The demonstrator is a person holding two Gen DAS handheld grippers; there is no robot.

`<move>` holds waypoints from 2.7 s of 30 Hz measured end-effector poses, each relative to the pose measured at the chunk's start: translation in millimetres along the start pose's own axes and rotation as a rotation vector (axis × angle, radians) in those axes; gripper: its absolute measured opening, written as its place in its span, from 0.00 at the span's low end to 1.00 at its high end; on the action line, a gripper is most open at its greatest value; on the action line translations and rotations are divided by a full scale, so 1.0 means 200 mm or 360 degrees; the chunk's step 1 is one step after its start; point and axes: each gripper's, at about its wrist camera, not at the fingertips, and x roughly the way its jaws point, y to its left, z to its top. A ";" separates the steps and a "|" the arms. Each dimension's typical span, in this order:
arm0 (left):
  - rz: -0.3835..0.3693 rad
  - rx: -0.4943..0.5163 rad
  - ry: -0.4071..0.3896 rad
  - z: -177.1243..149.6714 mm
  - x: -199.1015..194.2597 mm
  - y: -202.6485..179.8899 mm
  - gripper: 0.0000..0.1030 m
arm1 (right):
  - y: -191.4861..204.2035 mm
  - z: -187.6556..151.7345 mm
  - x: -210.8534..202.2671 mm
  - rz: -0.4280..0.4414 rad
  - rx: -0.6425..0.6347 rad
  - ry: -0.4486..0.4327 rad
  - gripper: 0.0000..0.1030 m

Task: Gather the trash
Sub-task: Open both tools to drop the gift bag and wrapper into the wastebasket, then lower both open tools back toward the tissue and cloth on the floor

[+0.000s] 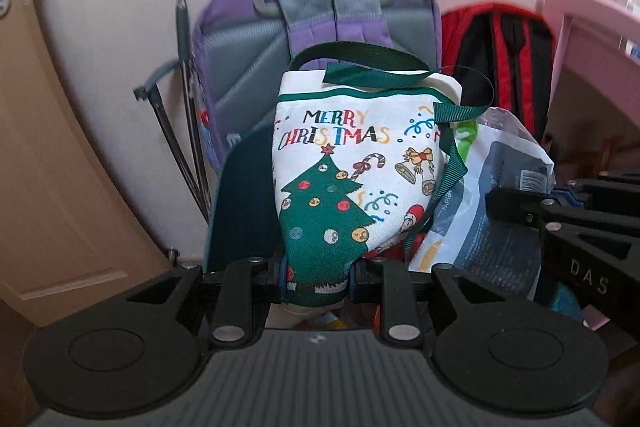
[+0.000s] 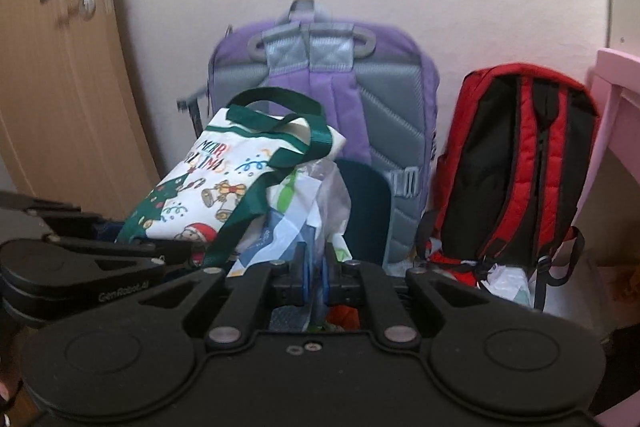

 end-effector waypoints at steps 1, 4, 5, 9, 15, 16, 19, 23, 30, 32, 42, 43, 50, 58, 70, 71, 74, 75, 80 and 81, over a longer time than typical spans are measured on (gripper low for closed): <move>-0.0006 0.0005 0.0023 -0.01 0.02 0.00 0.25 | 0.00 -0.01 0.02 -0.0003 -0.0017 0.0019 0.09; -0.0018 0.0031 0.0066 -0.02 0.08 0.00 0.25 | 0.01 -0.04 0.05 -0.0020 -0.0042 0.0045 0.13; -0.0016 0.0044 0.0075 -0.02 0.10 -0.01 0.25 | 0.00 -0.04 0.05 -0.0017 -0.0041 0.0054 0.15; -0.0008 0.0040 0.0132 -0.04 0.13 -0.02 0.25 | -0.02 -0.05 0.08 -0.0025 -0.0047 0.0087 0.18; -0.0015 0.0042 0.0140 -0.05 0.12 -0.05 0.41 | 0.01 -0.06 0.05 -0.0021 -0.0119 0.0096 0.34; -0.0015 0.0040 0.0129 -0.05 0.11 -0.06 0.55 | 0.02 -0.06 0.04 -0.0027 -0.0126 0.0094 0.37; 0.0012 0.0055 0.0076 -0.05 0.06 -0.08 0.65 | 0.02 -0.05 0.00 -0.0030 -0.0131 0.0092 0.39; -0.0009 0.0030 0.0057 -0.05 0.00 -0.08 0.65 | 0.01 -0.05 -0.07 -0.0016 -0.0121 0.0086 0.41; -0.0030 0.0032 0.0009 -0.08 -0.19 -0.10 0.66 | -0.01 -0.06 -0.26 0.0011 -0.0108 0.0066 0.43; -0.0042 0.0030 -0.0002 -0.10 -0.25 -0.10 0.66 | -0.01 -0.07 -0.33 0.0021 -0.0099 0.0058 0.44; -0.0119 0.0030 -0.0057 -0.24 -0.60 -0.15 0.68 | 0.00 -0.16 -0.65 0.0086 -0.0102 0.0033 0.46; -0.0126 0.0035 -0.0063 -0.26 -0.63 -0.15 0.72 | 0.01 -0.17 -0.68 0.0096 -0.0107 0.0031 0.46; -0.0183 0.0072 -0.0063 -0.45 -0.77 -0.20 0.77 | 0.02 -0.30 -0.83 0.0159 -0.0119 0.0066 0.47; -0.0289 0.0102 0.0026 -0.76 -0.75 -0.23 0.80 | -0.01 -0.56 -0.83 0.0243 -0.0091 0.0182 0.48; -0.0352 0.0147 0.0308 -1.24 -0.27 -0.24 0.81 | -0.07 -1.15 -0.44 0.0304 -0.0035 0.0483 0.50; -0.0349 0.0170 0.0324 -1.28 -0.22 -0.23 0.81 | -0.08 -1.21 -0.38 0.0285 -0.0043 0.0515 0.50; -0.0331 0.0259 0.0394 -1.38 -0.05 -0.23 0.81 | -0.11 -1.37 -0.23 0.0214 -0.0020 0.0608 0.50; -0.0340 0.0285 0.0418 -1.42 0.02 -0.23 0.81 | -0.13 -1.42 -0.17 0.0189 0.0014 0.0637 0.50; -0.0385 0.0352 0.0567 -1.62 0.32 -0.19 0.81 | -0.26 -1.64 0.13 0.0027 0.0264 0.0793 0.50; -0.0388 0.0356 0.0604 -1.66 0.39 -0.18 0.81 | -0.28 -1.67 0.18 -0.0001 0.0299 0.0811 0.50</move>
